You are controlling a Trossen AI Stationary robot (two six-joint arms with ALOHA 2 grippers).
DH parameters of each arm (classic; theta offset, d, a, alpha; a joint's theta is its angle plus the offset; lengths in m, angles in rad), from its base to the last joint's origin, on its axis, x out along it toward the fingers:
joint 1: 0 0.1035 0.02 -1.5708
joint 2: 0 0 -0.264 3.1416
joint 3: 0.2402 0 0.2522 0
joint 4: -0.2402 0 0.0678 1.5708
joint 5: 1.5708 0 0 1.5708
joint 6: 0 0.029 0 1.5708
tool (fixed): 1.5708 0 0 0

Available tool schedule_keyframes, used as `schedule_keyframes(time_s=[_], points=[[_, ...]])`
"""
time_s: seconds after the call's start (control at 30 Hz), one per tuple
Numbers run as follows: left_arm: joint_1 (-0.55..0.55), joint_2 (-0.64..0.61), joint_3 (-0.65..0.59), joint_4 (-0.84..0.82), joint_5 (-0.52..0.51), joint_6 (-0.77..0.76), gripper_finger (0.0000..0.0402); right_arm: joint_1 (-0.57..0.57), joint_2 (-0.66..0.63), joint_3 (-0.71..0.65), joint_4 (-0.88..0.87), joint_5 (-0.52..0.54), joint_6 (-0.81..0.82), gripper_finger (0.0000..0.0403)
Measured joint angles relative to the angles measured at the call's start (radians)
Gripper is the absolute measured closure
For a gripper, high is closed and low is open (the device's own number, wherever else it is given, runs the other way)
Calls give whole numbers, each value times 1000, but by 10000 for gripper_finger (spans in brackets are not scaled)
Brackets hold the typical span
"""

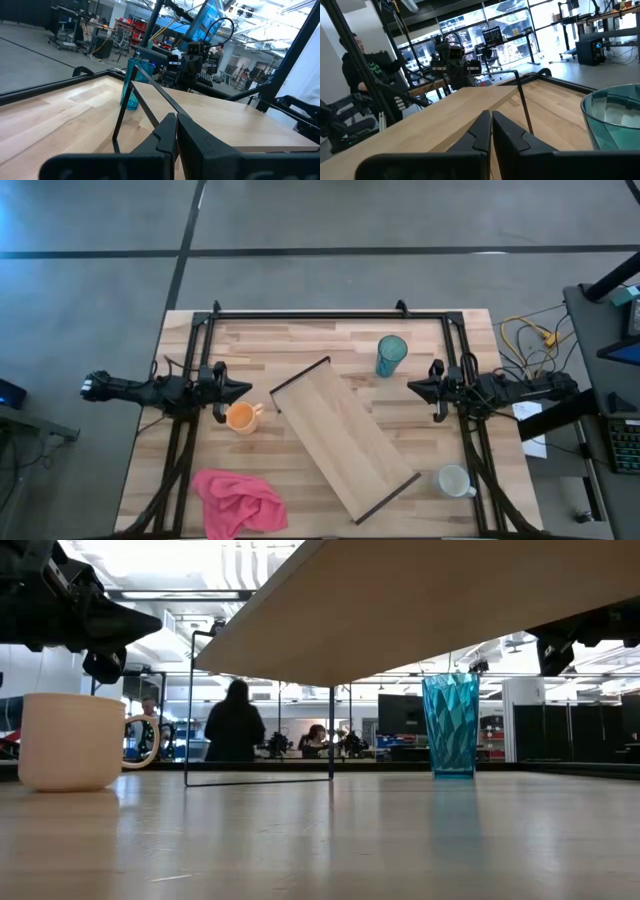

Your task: Stack small to large cups/mugs on shelf

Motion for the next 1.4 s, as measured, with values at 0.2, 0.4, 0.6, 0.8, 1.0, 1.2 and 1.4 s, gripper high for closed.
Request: schedule_keyframes(time_s=[0.2, 0.4, 0.6, 0.8, 1.0, 1.2, 1.4], points=[[0, 0, 0, 0, 0, 0, 402, 0, 0, 0, 0, 0, 0, 394], [0, 0, 0, 0, 0, 0, 402, 0, 0, 0, 0, 0, 0, 394], [0, 0, 0, 0, 0, 0, 402, 0, 0, 0, 3, 0, 0, 394], [0, 0, 0, 0, 0, 0, 402, 0, 0, 0, -1, 0, 145, 394], [0, 0, 0, 0, 0, 81, 402, 0, 1, 0, -1, 0, 233, 394], [0, 0, 0, 0, 0, 344, 402, 0, 2, 0, -1, 0, 434, 394], [0, 0, 0, 1, 0, 370, 402, 0, 2, 0, 2, 5, 516, 394]])
